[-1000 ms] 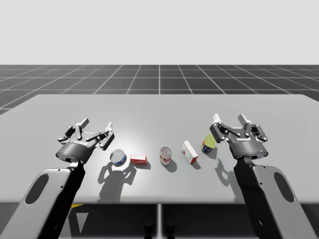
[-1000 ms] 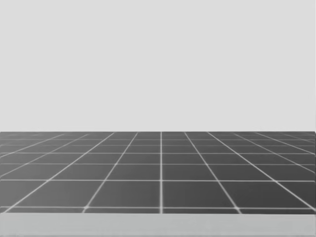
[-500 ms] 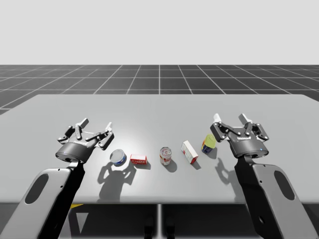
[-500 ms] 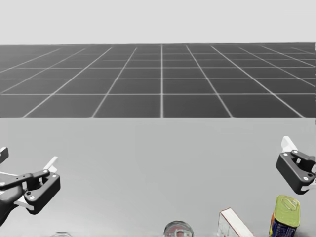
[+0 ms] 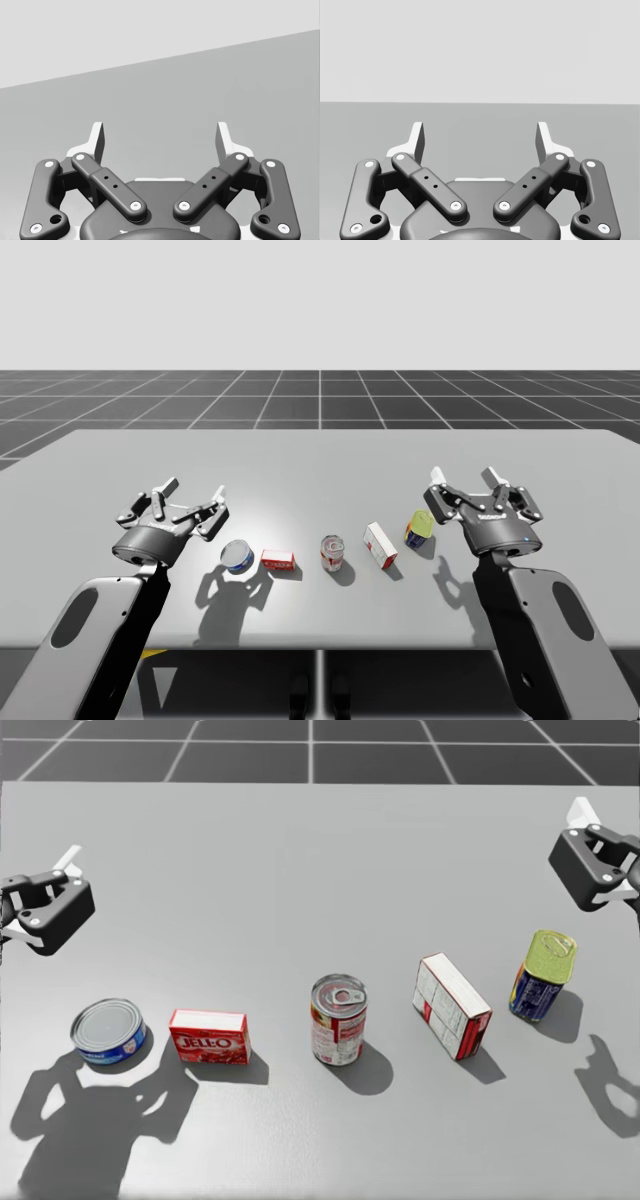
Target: Pick up the tomato soup can and lift it.
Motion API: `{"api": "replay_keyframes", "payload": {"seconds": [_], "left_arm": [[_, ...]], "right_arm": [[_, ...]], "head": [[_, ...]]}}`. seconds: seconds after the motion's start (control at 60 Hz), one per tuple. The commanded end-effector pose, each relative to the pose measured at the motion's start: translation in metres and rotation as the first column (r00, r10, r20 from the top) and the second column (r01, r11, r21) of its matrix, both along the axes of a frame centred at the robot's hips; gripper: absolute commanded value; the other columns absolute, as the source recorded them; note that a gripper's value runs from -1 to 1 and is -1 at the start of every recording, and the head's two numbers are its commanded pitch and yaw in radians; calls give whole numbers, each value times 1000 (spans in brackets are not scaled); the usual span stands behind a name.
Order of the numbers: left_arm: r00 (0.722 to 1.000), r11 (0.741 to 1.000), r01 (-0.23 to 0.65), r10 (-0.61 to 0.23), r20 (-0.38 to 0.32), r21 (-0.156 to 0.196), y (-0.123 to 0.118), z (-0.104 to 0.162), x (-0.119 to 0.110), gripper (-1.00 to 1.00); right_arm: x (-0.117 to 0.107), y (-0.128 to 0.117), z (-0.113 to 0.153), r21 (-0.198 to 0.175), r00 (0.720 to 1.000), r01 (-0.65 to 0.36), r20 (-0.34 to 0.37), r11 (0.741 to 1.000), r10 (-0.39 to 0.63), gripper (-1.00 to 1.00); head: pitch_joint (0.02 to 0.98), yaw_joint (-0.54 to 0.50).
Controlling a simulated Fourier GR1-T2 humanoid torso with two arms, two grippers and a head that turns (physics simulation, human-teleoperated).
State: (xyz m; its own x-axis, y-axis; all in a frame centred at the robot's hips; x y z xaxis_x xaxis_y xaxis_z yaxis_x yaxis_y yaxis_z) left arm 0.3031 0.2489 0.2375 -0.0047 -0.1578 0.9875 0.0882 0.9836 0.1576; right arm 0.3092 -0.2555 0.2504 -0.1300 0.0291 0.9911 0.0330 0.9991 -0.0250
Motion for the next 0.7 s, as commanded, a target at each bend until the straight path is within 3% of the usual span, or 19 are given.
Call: {"api": "replay_keyframes", "payload": {"seconds": [0.017, 0.117, 0.167, 0.217, 0.267, 0.35, 0.5, 0.7], "left_arm": [[1000, 1000, 2, -2, -1, 3, 0, 0, 1, -1000], [1000, 1000, 3, -3, -3, 2, -1, 0, 1, -1000], [1000, 1000, 4, -4, -10, -9, 0, 1, 1, -1000], [1000, 1000, 5, -5, -16, -20, 0, 1, 1, -1000], [1000, 1000, 5, -6, -18, -22, -1, 1, 1, -1000], [1000, 1000, 6, -6, -20, -23, -1, 0, 0, -1000], [1000, 1000, 8, -8, -20, -23, -1, 0, 0, -1000], [1000, 1000, 11, -11, -19, -21, -2, 0, 0, -1000]], "right_arm": [[-1, 1, 2, 18, 1000, -12, -2, 1000, 12, -1000], [-7, 6, 9, 50, 998, -65, 5, 997, 64, -1000], [-18, 15, 20, 39, 997, -73, 30, 997, 72, -1000], [-32, 23, 29, 5, 994, -97, 49, 995, 97, -1000], [-50, 36, 38, 34, 986, -158, 54, 987, 156, -1000], [-71, 54, 47, 46, 982, -188, 38, 981, 187, -1000], [-100, 78, 48, 36, 969, -245, 22, 969, 244, -1000], [-134, 106, 23, 111, 941, -333, -28, 936, 338, -1000]], "head": [[827, -29], [845, -32], [851, -35], [852, -34], [848, -32], [844, -33], [840, -40], [839, -42]]}}
